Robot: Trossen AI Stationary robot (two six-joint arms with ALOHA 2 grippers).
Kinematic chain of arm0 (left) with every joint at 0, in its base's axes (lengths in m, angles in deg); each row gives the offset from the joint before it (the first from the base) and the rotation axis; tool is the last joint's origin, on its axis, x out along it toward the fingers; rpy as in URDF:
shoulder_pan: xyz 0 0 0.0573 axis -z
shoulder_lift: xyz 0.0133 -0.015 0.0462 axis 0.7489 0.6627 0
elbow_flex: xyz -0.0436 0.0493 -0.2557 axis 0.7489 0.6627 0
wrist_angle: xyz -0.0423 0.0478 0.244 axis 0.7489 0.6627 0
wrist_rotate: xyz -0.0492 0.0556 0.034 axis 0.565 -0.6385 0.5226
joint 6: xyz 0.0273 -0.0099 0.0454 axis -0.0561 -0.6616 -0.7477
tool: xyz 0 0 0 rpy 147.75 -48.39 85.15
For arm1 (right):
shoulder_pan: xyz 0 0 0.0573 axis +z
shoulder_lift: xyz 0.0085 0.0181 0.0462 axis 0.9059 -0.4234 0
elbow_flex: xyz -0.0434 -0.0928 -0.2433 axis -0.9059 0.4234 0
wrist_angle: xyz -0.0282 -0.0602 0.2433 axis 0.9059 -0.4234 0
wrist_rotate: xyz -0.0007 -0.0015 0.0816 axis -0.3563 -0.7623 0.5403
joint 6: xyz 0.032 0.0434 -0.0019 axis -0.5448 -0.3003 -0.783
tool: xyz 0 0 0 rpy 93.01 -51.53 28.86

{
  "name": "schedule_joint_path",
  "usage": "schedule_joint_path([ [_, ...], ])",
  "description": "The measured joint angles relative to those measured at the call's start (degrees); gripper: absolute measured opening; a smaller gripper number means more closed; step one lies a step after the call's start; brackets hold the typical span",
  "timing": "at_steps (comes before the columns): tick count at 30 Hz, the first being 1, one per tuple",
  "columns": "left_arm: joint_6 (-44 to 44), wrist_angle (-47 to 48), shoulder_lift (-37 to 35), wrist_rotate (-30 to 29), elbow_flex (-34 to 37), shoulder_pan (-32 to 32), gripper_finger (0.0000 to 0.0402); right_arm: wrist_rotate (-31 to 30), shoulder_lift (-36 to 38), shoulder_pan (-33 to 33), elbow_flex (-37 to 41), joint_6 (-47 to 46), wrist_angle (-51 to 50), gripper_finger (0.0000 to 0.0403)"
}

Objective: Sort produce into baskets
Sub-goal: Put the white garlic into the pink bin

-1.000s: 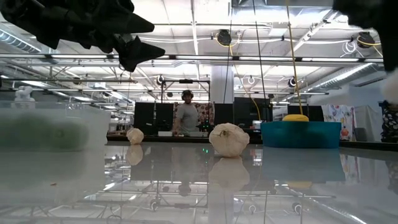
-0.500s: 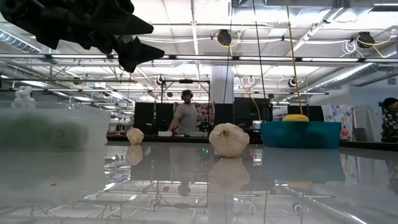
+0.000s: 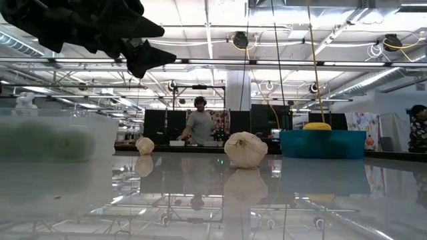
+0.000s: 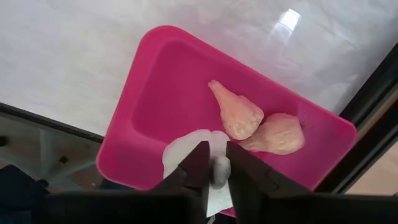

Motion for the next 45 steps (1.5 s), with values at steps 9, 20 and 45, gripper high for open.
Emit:
schedule_joint_path([
  [9, 0.02, 0.88, 0.0, -0.01, 0.0, 0.0, 0.0312, -0.02, 0.01, 0.0, 0.0, 2.72, -2.85, 0.0113],
  [20, 0.12, 10.15, -0.02, -3.45, 0.02, 0.0, 0.0312, -9.14, 0.19, -4.08, 0.0, 11.65, -2.89, 0.0156],
  [45, 15.06, 49.01, 2.14, -15.77, -12.35, -24.32, 0.0312, -55.39, -2.09, -20.48, 2.06, 72.01, 23.79, 0.0158],
])
